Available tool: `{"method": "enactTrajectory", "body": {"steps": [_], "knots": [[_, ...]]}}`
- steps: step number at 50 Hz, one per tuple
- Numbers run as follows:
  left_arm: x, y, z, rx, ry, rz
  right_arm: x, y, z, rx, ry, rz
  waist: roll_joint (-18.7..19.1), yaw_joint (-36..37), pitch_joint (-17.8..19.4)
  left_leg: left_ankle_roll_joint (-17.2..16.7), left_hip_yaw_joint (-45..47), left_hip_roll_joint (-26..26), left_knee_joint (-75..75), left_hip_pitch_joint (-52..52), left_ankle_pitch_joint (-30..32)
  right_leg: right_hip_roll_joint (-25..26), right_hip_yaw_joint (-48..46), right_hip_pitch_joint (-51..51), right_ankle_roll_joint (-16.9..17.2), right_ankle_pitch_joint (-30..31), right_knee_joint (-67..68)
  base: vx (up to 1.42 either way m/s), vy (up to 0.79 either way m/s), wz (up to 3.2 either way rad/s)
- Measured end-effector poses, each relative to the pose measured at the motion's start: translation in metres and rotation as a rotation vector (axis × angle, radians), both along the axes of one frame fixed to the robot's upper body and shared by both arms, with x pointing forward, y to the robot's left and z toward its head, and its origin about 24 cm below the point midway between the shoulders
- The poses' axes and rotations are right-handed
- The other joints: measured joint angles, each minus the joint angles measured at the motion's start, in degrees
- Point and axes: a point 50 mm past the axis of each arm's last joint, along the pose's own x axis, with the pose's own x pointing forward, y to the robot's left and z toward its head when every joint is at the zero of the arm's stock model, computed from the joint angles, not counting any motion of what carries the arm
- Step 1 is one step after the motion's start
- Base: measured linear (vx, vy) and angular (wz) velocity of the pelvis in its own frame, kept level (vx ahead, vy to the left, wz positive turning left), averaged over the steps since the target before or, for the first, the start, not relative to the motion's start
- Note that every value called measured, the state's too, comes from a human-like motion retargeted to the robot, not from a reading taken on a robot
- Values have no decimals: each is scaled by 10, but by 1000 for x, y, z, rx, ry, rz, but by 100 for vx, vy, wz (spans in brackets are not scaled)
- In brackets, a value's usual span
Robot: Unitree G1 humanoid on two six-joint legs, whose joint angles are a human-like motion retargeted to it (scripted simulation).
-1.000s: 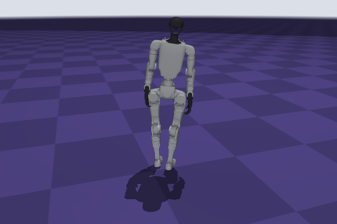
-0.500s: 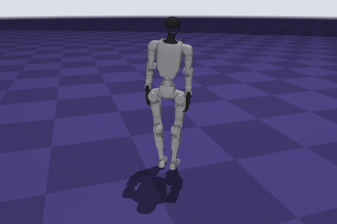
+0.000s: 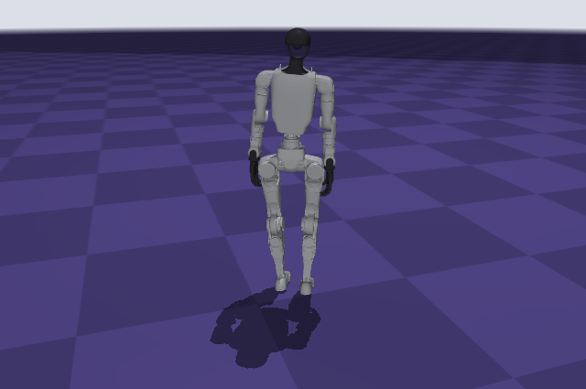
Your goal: Upper body actions
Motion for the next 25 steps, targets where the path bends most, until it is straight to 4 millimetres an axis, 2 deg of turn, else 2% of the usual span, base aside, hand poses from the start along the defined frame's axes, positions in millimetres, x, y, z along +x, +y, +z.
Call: {"method": "enactTrajectory", "body": {"steps": [4,6,12,15,20,25], "knots": [[14,3,-1,2,-51,-18,-1,0,0,3,-1,-7,-3,-19,22,-10,-46,-1,6,-3,12,18,103,2,20,6,8,-18,-11,131],[22,4,-1,3,-74,-12,-2,0,0,7,6,0,-10,-17,33,-17,-62,-3,6,-1,19,19,120,10,29,4,5,-15,-9,116],[27,-1,-2,-8,-108,57,-4,1,0,22,19,16,-37,29,37,-34,-75,-10,9,-21,34,2,23,33,22,22,-50,-16,-11,98],[27,-3,-2,-5,-114,94,7,-1,-1,18,-25,29,-43,40,46,-41,-97,-13,20,-39,37,-12,-42,39,35,37,-73,-28,-14,142],[28,-3,-2,28,-118,126,29,-14,-1,-10,-110,47,-46,39,76,-41,-121,-22,28,-60,45,-13,-121,61,26,41,-96,-25,-5,174],[18,-1,-1,71,-100,147,32,-32,3,-69,-113,40,-49,38,92,-24,-1,8,11,-65,11,-24,-200,82,16,28,-108,-8,6,186]]}}
